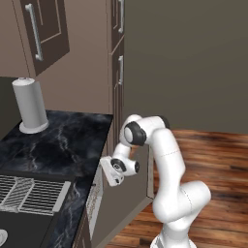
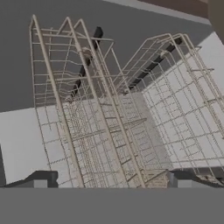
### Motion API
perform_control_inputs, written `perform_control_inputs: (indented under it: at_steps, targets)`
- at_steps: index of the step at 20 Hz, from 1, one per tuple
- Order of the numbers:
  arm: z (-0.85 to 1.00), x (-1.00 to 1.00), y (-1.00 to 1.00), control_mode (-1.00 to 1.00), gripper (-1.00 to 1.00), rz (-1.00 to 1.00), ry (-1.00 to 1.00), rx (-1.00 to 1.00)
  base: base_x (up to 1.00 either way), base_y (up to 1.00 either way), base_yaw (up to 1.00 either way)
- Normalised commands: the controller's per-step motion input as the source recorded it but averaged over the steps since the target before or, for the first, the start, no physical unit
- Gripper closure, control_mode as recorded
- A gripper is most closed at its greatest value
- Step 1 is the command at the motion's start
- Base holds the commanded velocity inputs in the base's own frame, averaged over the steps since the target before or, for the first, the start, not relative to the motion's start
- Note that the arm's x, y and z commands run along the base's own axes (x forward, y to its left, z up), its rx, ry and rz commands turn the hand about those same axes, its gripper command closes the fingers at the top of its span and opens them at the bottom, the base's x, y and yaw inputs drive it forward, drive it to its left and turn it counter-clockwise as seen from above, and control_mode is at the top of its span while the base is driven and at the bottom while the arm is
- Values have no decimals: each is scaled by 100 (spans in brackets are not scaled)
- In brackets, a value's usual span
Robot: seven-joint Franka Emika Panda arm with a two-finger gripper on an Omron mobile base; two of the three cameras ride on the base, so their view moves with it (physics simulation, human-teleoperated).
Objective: Open the dishwasher door and pull out the top rack.
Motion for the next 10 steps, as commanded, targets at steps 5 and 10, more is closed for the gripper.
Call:
perform_control_inputs:
  at_steps: [5,10]
  targets:
    - [-15,16,8,-100,-100,0,0,9,0,0,0]
    - [0,23,22,-100,-100,0,-3,5,0,0,0]
